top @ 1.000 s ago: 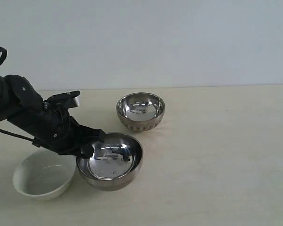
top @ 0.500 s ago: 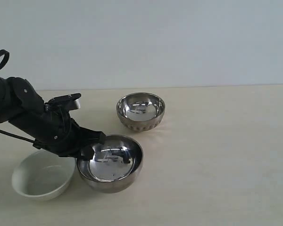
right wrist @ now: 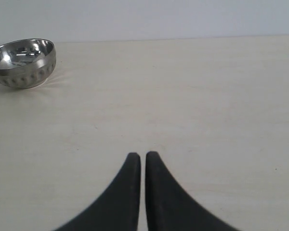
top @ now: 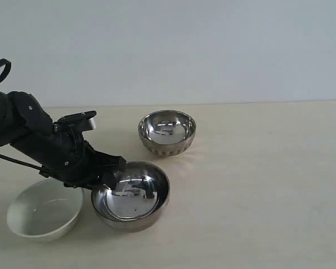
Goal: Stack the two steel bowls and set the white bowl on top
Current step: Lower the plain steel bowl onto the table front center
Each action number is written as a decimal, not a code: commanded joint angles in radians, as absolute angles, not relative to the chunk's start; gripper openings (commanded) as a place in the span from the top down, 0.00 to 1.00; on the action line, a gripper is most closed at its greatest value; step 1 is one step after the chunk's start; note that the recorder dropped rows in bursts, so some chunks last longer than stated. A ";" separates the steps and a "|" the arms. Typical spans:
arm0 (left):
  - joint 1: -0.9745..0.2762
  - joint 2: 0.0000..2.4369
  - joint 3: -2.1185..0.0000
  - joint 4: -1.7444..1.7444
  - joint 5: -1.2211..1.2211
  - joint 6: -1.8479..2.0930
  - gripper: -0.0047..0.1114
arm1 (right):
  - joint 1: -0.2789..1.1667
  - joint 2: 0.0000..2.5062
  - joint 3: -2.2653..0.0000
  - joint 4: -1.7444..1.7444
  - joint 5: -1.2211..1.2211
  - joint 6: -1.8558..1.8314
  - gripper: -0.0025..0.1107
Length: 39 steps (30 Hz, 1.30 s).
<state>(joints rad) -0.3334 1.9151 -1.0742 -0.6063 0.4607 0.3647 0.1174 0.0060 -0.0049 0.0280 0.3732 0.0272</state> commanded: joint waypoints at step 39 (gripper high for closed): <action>-0.335 1.890 -1.070 -0.639 0.527 0.367 0.88 | 0.112 0.000 0.000 0.026 0.362 0.023 0.98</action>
